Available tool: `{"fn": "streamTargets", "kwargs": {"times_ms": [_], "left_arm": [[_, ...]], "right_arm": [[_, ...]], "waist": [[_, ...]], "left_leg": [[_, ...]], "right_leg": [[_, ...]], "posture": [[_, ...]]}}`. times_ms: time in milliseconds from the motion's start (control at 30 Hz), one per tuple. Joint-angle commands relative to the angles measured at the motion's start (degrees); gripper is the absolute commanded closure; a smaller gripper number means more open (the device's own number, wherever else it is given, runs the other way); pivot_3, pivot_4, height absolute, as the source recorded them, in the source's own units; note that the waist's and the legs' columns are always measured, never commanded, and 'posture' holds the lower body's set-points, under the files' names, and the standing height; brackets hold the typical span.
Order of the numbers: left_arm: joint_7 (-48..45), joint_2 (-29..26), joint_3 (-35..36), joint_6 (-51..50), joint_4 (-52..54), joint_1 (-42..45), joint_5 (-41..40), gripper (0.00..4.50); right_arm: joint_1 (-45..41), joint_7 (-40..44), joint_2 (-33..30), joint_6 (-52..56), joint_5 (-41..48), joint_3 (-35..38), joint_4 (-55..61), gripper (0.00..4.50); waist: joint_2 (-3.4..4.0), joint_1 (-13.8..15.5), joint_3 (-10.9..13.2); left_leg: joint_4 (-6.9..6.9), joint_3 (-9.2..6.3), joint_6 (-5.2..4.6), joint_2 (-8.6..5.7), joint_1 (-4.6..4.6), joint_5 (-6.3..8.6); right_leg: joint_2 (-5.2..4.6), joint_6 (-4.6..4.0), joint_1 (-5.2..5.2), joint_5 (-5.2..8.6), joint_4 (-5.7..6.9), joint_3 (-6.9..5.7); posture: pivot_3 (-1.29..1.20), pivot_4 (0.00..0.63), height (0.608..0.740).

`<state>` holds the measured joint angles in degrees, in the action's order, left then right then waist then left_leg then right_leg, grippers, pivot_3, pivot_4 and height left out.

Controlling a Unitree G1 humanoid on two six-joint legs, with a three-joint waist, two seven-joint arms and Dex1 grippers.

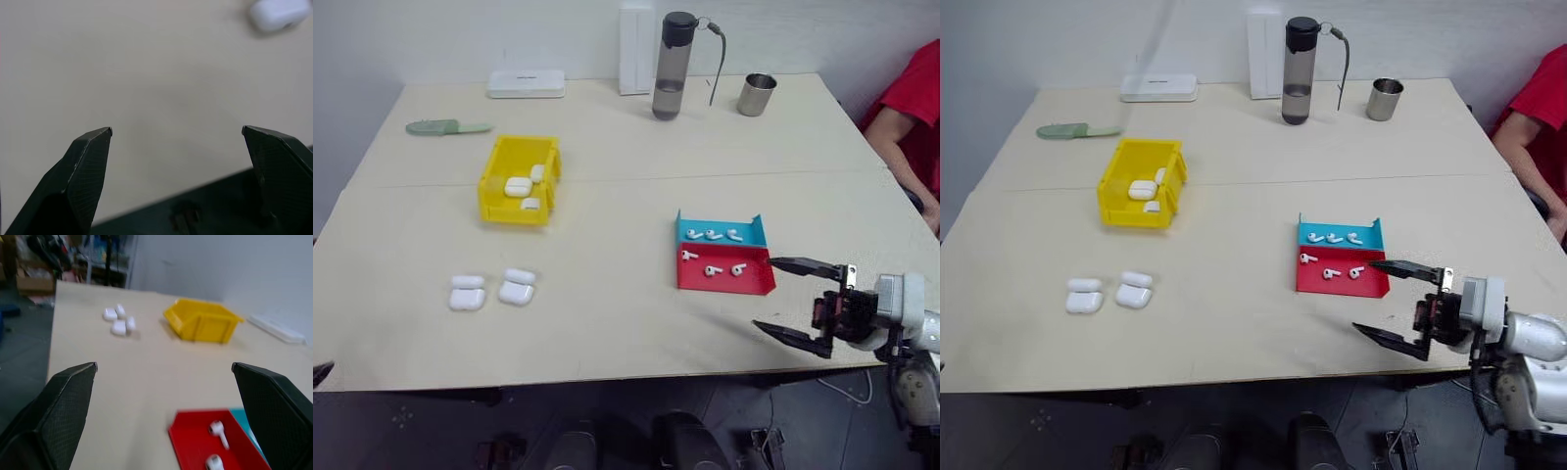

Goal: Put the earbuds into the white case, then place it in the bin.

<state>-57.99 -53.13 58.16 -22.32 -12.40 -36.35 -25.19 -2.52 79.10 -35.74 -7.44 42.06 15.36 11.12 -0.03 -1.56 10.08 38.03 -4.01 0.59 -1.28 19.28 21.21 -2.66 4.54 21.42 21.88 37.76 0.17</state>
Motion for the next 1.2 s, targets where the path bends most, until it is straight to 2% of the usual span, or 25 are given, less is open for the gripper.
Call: {"fn": "streamTargets", "kwargs": {"times_ms": [33,233,333,433,633,733,833,967,1200], "left_arm": [[4.01,-1.61,2.70,-4.95,-2.07,-1.79,2.50,0.04],[4.13,-4.06,4.22,-25.55,15.72,0.42,-5.97,0.04],[9.56,-8.86,0.91,-42.75,24.66,4.89,-8.40,0.04],[12.84,-11.34,-1.99,-52.17,30.07,10.27,-9.93,0.04],[24.66,-10.85,-20.94,-66.61,34.14,36.71,-11.41,0.04],[28.70,-8.33,-28.98,-69.70,32.07,46.99,-10.23,0.04],[31.73,-7.57,-36.07,-70.18,29.78,52.79,-10.67,0.04],[35.08,-6.29,-39.97,-70.18,27.78,56.80,-12.40,0.04],[40.08,-3.09,-43.87,-70.18,26.24,58.78,-13.99,0.04]], "right_arm": [[-2.54,0.21,2.66,-2.38,0.65,-1.31,1.58,0.00],[-4.47,2.06,4.05,-6.69,-2.10,-1.24,-2.82,0.00],[-4.38,3.59,3.51,-7.77,-2.46,-0.90,-5.01,0.00],[-4.30,3.94,3.42,-8.18,-2.61,-0.78,-5.69,0.00],[-3.56,3.02,3.19,-8.41,-2.94,-0.30,-5.97,0.00],[-3.16,2.14,3.34,-8.02,-3.30,-0.86,-5.00,0.00],[-2.69,-0.21,3.52,-6.82,-3.84,-1.75,-2.36,0.00],[-2.39,-2.70,3.07,-5.12,-4.25,-2.34,0.37,0.00],[-2.76,-6.34,2.65,-2.66,-4.78,-2.87,3.56,0.00]], "waist": [[-0.06,0.00,-0.02],[-0.26,1.72,-0.11],[-0.27,2.20,-0.11],[-0.09,1.72,-0.02],[0.07,0.82,0.00],[0.07,0.79,0.00],[0.07,0.53,0.00],[0.07,0.28,0.00],[0.06,0.30,-0.01]], "left_leg": [[0.00,0.00,0.01,0.01,-0.01,0.00],[0.05,-0.08,0.02,-0.01,0.00,0.00],[0.05,-0.16,0.03,-0.02,0.01,0.00],[0.04,-0.14,0.04,-0.04,0.01,-0.01],[0.00,-0.11,0.15,0.00,0.06,-0.03],[0.05,-0.12,0.19,-0.02,0.07,-0.04],[0.10,-0.12,0.20,-0.02,0.09,-0.05],[0.15,-0.15,0.22,-0.01,0.13,-0.06],[0.23,-0.15,0.22,-0.02,0.16,-0.06]], "right_leg": [[0.00,0.00,-0.01,0.00,0.01,0.00],[-0.03,0.00,-0.05,0.00,-0.04,0.01],[-0.03,-0.01,-0.09,0.00,-0.05,0.00],[-0.03,0.00,-0.06,0.00,-0.02,0.04],[0.09,0.00,0.12,0.00,0.14,0.03],[0.10,0.01,0.13,-0.01,0.23,0.04],[0.11,0.02,0.15,-0.01,0.26,0.03],[0.12,0.02,0.19,-0.01,0.26,0.02],[0.11,0.02,0.19,-0.01,0.25,0.02]], "posture": [[0.00,0.150,0.740],[0.00,0.150,0.740],[0.00,0.150,0.740],[0.00,0.150,0.740],[0.00,0.150,0.740],[0.00,0.150,0.740],[0.00,0.150,0.740],[0.00,0.150,0.740],[0.00,0.150,0.740]]}}
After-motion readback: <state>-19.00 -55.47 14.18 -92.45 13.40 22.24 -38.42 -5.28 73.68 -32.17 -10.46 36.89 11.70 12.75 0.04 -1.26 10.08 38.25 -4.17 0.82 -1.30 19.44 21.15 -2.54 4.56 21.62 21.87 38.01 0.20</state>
